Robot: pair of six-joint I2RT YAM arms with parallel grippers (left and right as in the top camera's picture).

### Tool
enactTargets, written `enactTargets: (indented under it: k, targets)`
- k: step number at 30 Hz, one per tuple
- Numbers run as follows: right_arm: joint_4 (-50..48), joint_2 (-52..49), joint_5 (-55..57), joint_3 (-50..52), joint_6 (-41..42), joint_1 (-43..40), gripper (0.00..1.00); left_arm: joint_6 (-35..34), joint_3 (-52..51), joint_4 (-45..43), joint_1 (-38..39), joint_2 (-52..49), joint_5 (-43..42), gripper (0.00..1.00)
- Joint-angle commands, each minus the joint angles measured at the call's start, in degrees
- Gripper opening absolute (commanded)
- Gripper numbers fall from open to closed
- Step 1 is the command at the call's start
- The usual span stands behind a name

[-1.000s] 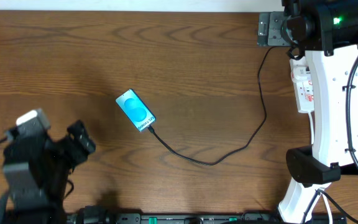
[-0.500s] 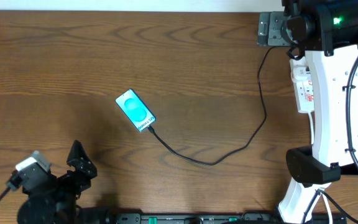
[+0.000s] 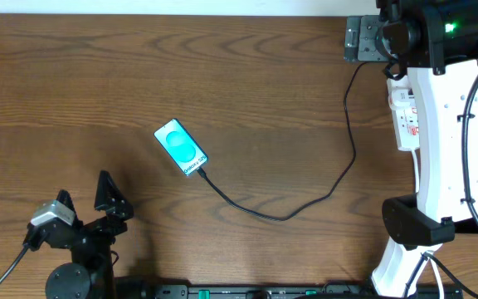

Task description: Plug charger to phone and switch on socket

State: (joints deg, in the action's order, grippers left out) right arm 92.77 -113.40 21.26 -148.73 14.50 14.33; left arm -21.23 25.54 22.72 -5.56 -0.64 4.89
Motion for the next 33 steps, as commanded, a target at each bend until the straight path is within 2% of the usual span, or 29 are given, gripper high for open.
enactTargets:
  k: [1,11,26,33]
  targets:
    - [0.02,0.68,0.87,0.20,0.70,0.35,0.99,-0.48,-2.23,-3.91,-0.09,0.52,0.72,0.91]
    - [0.02,0.68,0.87,0.20,0.68,0.35,0.99,-0.48,-7.39,-14.93,-0.09,0.52,0.72,0.91]
    - [0.02,0.68,0.87,0.20,0.68,0.35,0.99,-0.48,-21.73,-39.76,-0.09,0.55,0.72,0.91]
    - [0.02,0.68,0.87,0.20,0.70,0.35,0.99,-0.46,-25.31,-42.38,-0.09,0.55,0.74,0.91]
